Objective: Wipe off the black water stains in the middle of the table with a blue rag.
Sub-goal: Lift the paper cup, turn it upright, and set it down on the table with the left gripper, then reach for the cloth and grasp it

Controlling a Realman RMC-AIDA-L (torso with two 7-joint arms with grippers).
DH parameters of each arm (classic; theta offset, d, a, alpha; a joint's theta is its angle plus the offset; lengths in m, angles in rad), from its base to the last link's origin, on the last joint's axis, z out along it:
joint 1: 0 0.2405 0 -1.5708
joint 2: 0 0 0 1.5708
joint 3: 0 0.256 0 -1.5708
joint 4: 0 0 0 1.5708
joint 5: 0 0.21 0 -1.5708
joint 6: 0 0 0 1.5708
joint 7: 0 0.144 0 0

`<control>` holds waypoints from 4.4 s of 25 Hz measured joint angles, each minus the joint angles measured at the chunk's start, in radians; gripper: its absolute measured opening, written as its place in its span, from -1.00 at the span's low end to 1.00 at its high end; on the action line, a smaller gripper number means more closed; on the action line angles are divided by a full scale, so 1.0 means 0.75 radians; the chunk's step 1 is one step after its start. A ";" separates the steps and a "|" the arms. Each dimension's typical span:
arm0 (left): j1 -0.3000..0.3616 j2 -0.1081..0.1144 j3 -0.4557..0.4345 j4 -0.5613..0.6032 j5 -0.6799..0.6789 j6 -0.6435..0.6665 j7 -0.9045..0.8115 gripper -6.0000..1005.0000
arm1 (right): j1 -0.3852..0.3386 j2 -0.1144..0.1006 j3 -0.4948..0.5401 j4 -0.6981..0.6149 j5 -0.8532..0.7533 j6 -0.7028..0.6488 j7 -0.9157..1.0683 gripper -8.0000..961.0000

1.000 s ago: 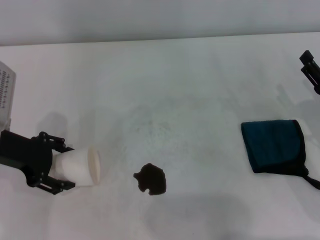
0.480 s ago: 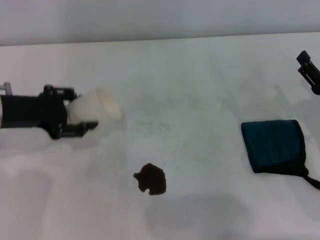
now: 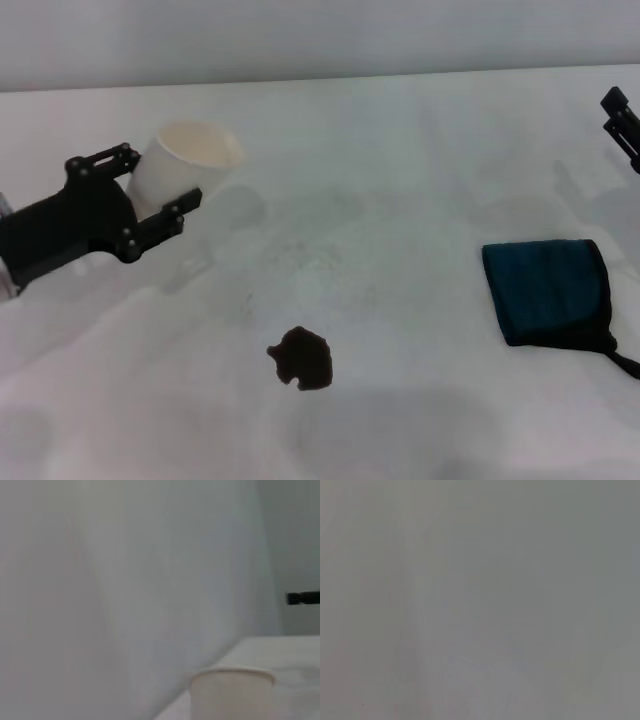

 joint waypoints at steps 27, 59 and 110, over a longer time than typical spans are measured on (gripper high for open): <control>0.407 -0.006 -0.002 0.496 -0.387 -0.447 0.380 0.18 | -0.033 -0.003 0.012 -0.048 0.012 0.015 0.001 0.75; 0.575 -0.010 -0.002 0.611 -0.398 -0.440 0.593 0.41 | -0.072 -0.007 0.013 -0.048 0.006 0.008 0.001 0.75; 0.665 0.005 -0.022 0.507 -0.888 0.006 0.612 0.77 | 0.253 0.007 -0.978 -1.988 -2.196 0.327 3.181 0.48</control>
